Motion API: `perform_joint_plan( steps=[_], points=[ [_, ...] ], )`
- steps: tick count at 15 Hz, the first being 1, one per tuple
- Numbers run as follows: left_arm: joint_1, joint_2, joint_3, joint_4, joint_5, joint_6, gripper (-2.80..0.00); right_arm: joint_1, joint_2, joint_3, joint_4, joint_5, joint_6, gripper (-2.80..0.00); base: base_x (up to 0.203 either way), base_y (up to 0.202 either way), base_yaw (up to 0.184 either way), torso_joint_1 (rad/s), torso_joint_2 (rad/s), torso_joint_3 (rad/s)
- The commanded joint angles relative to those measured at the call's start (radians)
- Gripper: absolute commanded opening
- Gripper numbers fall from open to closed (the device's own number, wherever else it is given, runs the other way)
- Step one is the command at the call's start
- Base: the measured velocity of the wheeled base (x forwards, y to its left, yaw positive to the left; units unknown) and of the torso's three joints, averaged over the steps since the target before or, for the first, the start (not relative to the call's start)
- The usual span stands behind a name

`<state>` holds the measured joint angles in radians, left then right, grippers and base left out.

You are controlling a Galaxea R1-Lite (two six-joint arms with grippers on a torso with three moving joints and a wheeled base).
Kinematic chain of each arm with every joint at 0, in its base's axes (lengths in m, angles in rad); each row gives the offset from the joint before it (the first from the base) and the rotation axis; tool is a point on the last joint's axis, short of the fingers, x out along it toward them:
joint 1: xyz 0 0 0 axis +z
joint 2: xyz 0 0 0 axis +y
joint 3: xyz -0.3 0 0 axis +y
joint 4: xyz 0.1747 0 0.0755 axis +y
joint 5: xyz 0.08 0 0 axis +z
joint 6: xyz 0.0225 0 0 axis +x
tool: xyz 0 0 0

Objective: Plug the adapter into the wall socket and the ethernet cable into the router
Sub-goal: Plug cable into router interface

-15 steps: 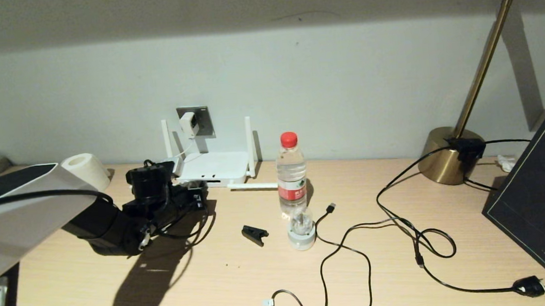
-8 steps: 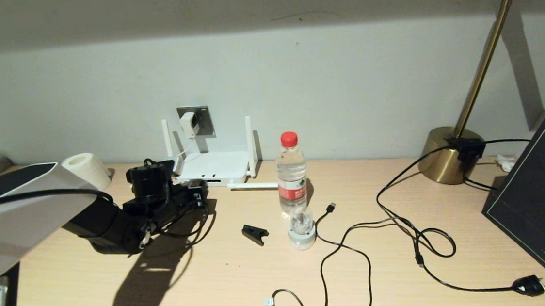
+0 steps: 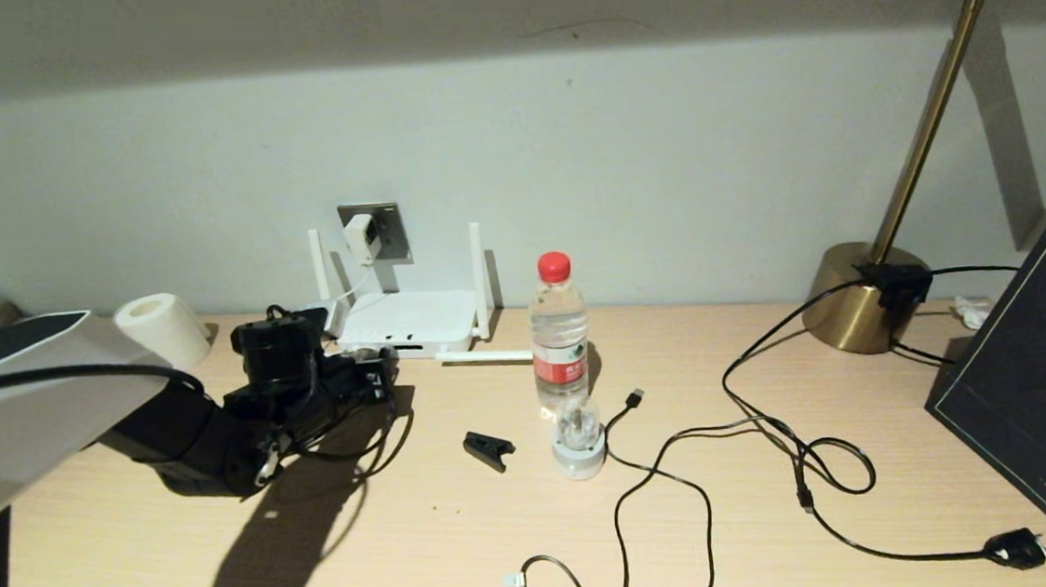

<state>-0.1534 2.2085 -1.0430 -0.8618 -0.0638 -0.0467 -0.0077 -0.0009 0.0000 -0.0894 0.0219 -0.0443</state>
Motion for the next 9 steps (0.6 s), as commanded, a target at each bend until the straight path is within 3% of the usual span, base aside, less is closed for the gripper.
perform_joint_plan(
  steps=[1, 9],
  points=[
    [0.0, -0.003, 0.001, -0.002, -0.001, -0.001, -2.8, 0.0, 0.001, 0.034, 0.0, 0.0, 0.0, -2.8, 0.0, 0.0, 0.0, 0.0, 0.0, 0.0],
    [0.005, 0.003, -0.009, -0.002, -0.001, -0.001, -2.8, 0.0, 0.001, 0.034, -0.001, 0.0, 0.0, -2.8, 0.0, 0.0, 0.0, 0.0, 0.0, 0.0]
  ],
)
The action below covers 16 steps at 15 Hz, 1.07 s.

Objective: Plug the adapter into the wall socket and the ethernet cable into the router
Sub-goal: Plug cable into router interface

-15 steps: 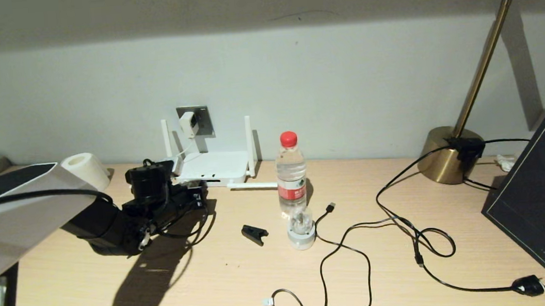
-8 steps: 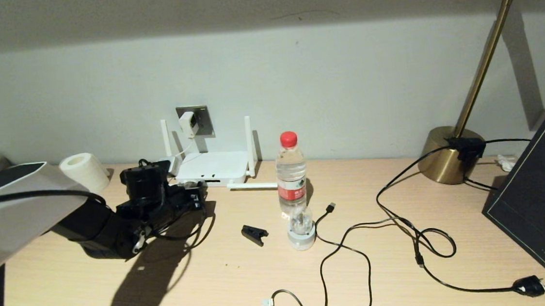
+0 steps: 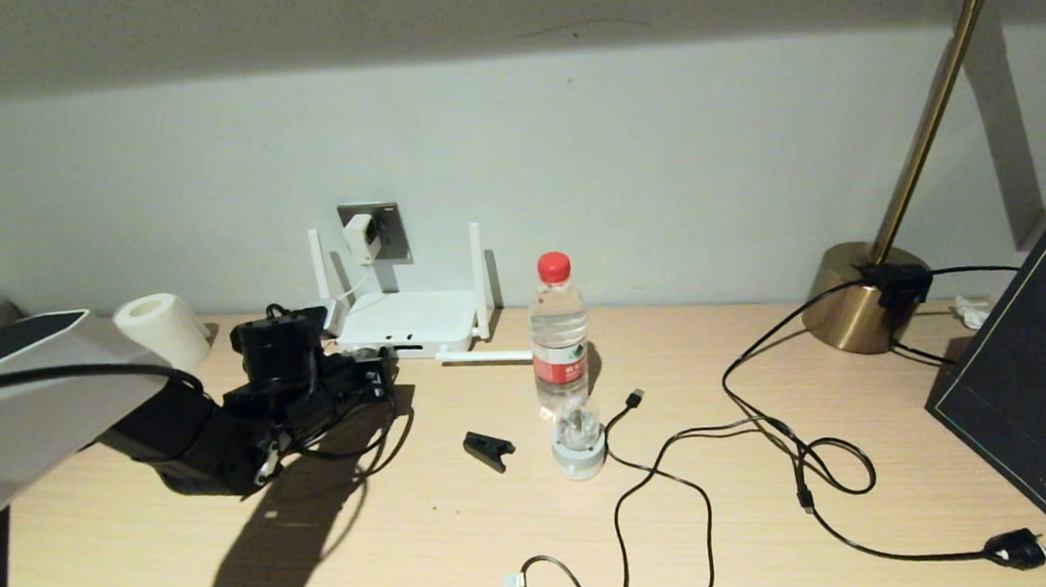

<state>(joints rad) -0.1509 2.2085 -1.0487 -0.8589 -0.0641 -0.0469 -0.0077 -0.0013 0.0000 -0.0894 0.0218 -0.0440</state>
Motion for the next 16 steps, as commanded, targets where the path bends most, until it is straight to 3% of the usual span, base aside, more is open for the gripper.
perform_joint_plan(
  steps=[1, 16],
  points=[
    [0.002, 0.005, -0.008, -0.006, 0.0, -0.001, -2.8, 0.0, 0.001, 0.034, -0.001, 0.001, 0.0, -2.8, 0.0, 0.0, 0.0, 0.0, 0.0, 0.0],
    [0.004, 0.017, -0.03, 0.001, 0.0, -0.001, -2.8, 0.0, 0.001, 0.034, -0.001, 0.0, 0.0, -2.8, 0.0, 0.0, 0.0, 0.0, 0.0, 0.0]
  ],
)
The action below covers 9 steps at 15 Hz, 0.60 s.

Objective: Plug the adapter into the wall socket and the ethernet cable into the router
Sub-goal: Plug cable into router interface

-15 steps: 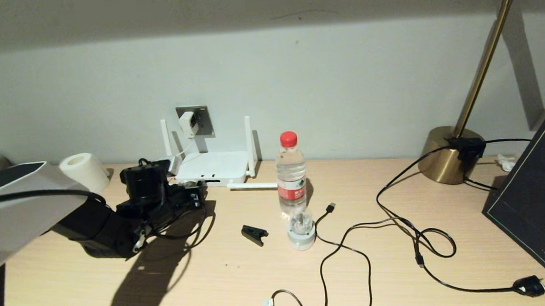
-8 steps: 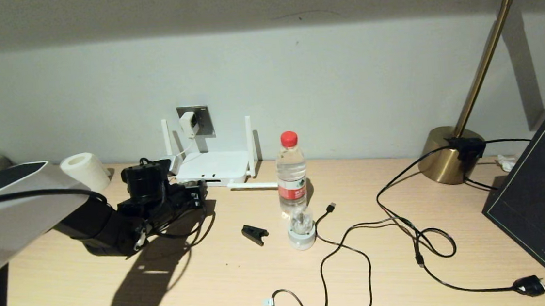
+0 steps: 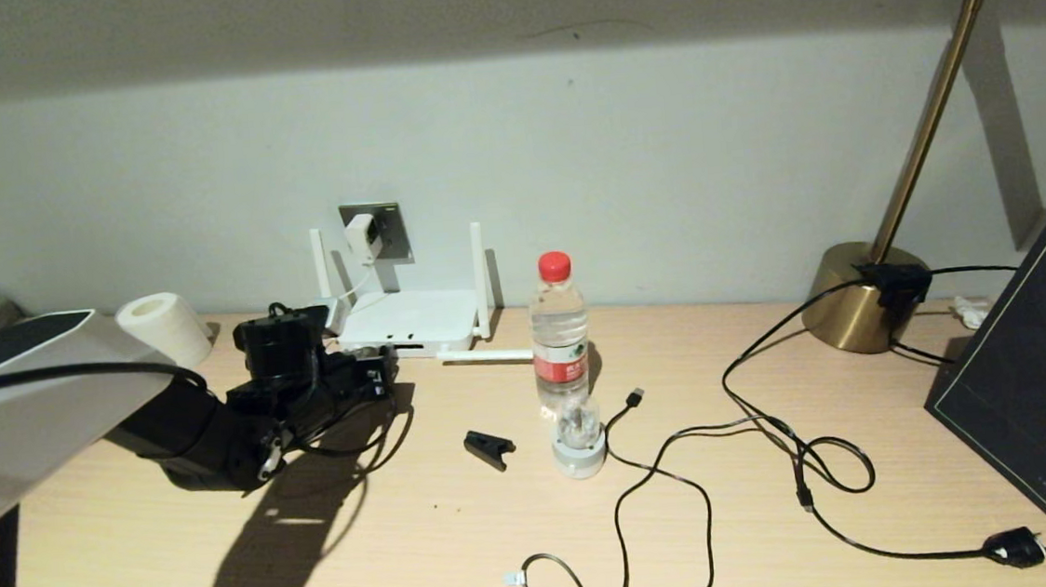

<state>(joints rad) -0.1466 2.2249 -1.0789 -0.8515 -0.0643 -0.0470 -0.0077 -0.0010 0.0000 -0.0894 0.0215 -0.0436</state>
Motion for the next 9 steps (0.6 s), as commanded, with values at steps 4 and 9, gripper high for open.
perform_joint_plan(
  steps=[4, 9],
  points=[
    [-0.001, 0.004, 0.001, -0.006, 0.0, -0.001, -2.8, 0.0, 0.001, 0.034, -0.001, 0.0, -0.001, -2.8, 0.0, 0.0, 0.0, 0.0, 0.0, 0.0],
    [-0.002, 0.002, 0.001, -0.006, 0.0, -0.001, -2.8, 0.0, 0.001, 0.034, -0.001, 0.001, -0.001, -2.8, 0.0, 0.0, 0.0, 0.0, 0.0, 0.0]
  ],
)
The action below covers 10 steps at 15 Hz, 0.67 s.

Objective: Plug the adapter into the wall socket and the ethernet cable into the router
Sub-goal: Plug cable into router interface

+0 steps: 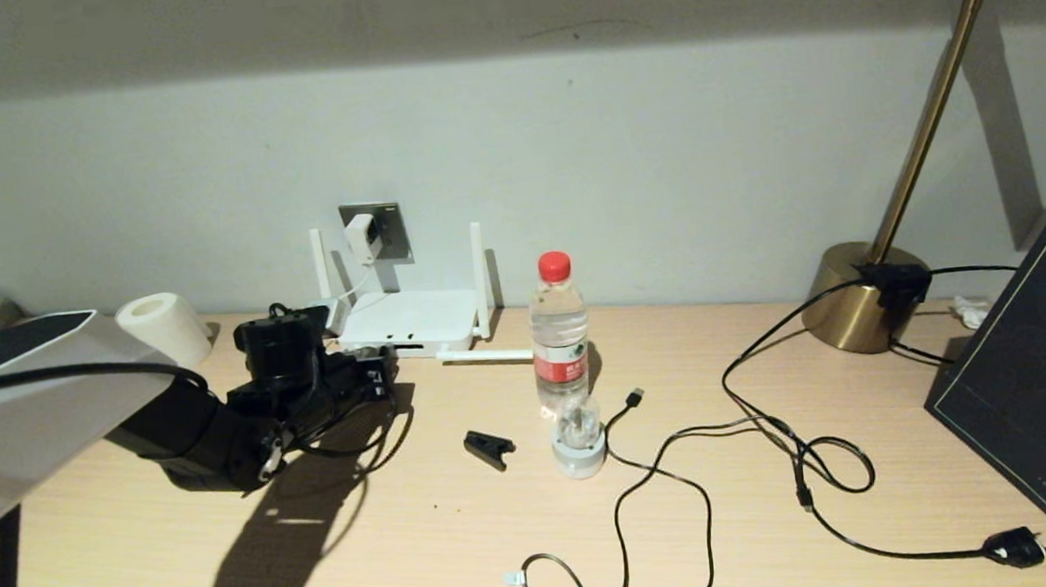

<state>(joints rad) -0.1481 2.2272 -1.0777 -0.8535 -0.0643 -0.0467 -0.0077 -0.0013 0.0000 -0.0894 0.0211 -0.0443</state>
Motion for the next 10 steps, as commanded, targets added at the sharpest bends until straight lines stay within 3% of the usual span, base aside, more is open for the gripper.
perform_joint_plan(
  steps=[1, 10],
  points=[
    [-0.001, 0.0, 0.001, -0.004, 0.0, -0.001, -2.8, 0.0, 0.001, 0.034, -0.001, 0.001, 0.0, -2.8, 0.0, 0.0, 0.0, 0.0, 0.0, 0.0],
    [-0.001, -0.003, 0.01, -0.006, 0.0, -0.001, -2.8, 0.0, 0.001, 0.034, -0.001, 0.0, 0.0, -2.8, 0.0, 0.0, 0.0, 0.0, 0.0, 0.0]
  ],
)
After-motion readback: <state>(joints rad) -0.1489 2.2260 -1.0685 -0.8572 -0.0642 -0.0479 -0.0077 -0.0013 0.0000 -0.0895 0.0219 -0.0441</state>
